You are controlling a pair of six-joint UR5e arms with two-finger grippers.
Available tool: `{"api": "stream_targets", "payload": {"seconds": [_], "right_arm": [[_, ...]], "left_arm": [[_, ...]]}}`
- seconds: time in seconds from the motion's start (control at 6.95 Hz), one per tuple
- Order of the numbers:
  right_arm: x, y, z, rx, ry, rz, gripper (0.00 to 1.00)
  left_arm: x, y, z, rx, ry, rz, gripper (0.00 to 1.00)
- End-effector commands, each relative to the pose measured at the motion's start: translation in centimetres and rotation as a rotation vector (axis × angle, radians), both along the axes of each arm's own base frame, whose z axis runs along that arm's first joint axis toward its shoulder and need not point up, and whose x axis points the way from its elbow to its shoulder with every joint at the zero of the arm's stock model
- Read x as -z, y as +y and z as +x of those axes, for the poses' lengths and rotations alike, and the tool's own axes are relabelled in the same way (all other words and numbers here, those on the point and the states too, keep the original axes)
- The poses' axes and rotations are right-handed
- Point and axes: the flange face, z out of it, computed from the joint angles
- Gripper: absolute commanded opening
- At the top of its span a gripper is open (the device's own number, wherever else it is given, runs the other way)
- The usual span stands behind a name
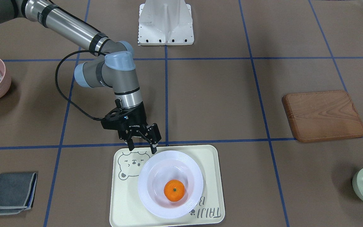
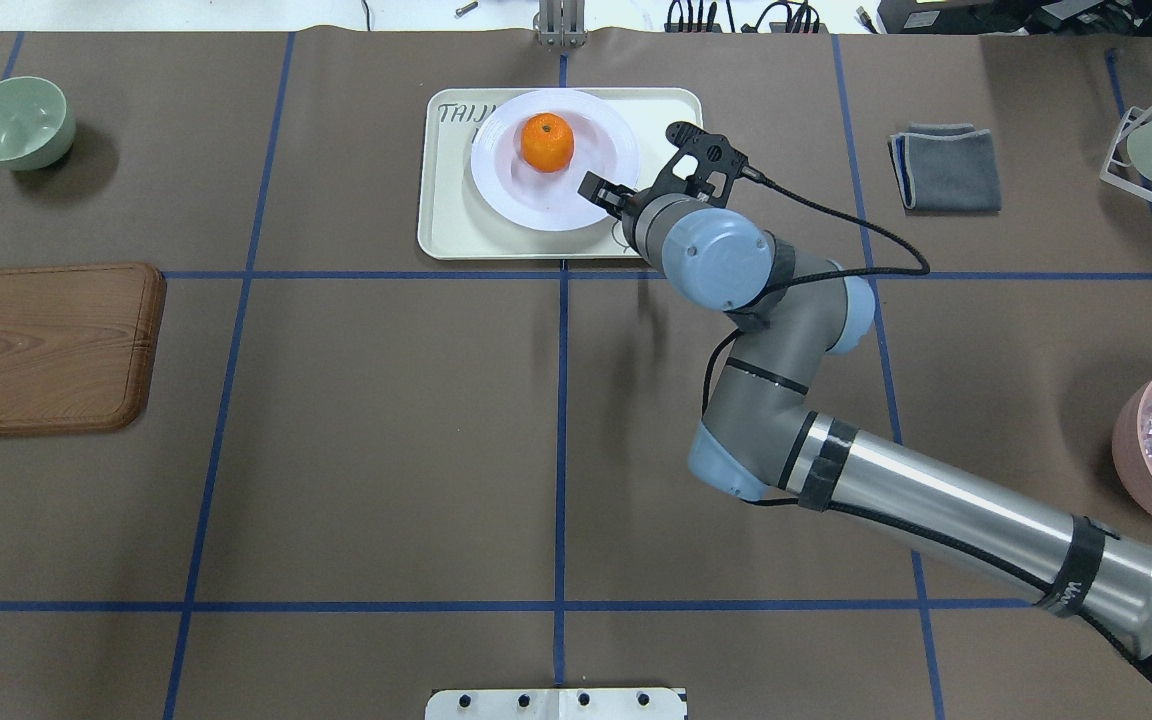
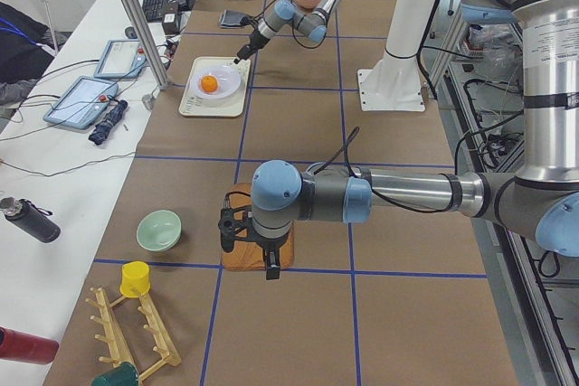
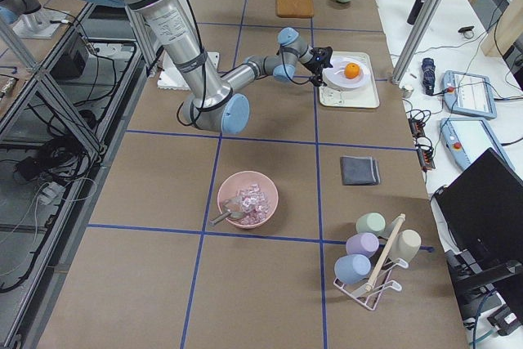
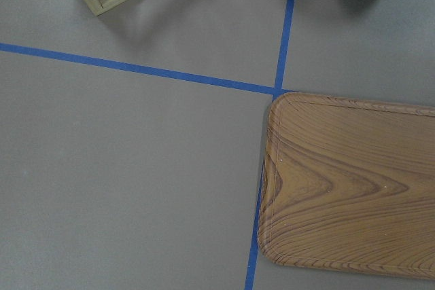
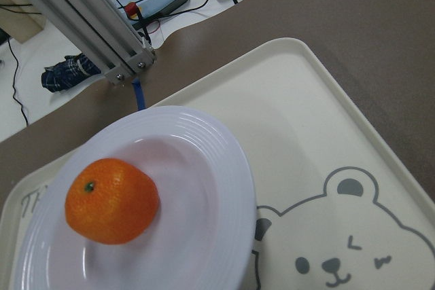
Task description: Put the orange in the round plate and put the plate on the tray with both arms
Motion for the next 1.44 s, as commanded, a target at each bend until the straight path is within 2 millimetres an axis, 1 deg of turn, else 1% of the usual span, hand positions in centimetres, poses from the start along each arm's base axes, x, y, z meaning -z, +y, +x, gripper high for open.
{"api": "stream_targets", "payload": {"seconds": [0.0,0.29,0.43,0.58,0.72,0.86,1.01,1.15,1.29], "right_arm": [[-2.0,-5.2,8.1,0.253,0.192,-0.015,1.00],[-2.9,-8.1,20.0,0.502,0.393,0.026,1.00],[-4.0,-9.7,27.2,0.597,0.488,0.044,1.00],[-6.9,-11.2,36.3,0.718,0.506,0.097,1.00],[-12.3,-10.6,43.8,0.776,0.474,0.109,1.00],[-17.3,-8.0,48.3,0.802,0.493,0.109,1.00],[-20.9,-4.7,52.4,0.778,0.494,0.069,1.00],[-24.3,-0.2,54.0,0.773,0.488,0.023,1.00],[-29.0,5.4,55.4,0.775,0.470,-0.053,1.00]], "left_arm": [[-0.2,0.1,0.0,0.004,0.000,-0.010,0.98],[0.0,-0.1,0.1,-0.006,-0.009,0.010,0.98],[0.0,-0.3,0.4,-0.013,-0.011,0.012,0.98],[0.1,-0.2,0.5,-0.015,-0.009,0.012,0.98],[-0.6,0.5,0.6,-0.015,-0.001,-0.006,0.98],[-0.7,0.7,0.6,-0.015,-0.001,-0.007,0.98],[-1.0,1.2,0.5,-0.014,-0.006,-0.014,0.98],[-0.6,1.0,0.5,-0.014,-0.009,-0.006,0.98],[-0.4,0.7,0.5,-0.016,-0.014,-0.003,0.98]]}}
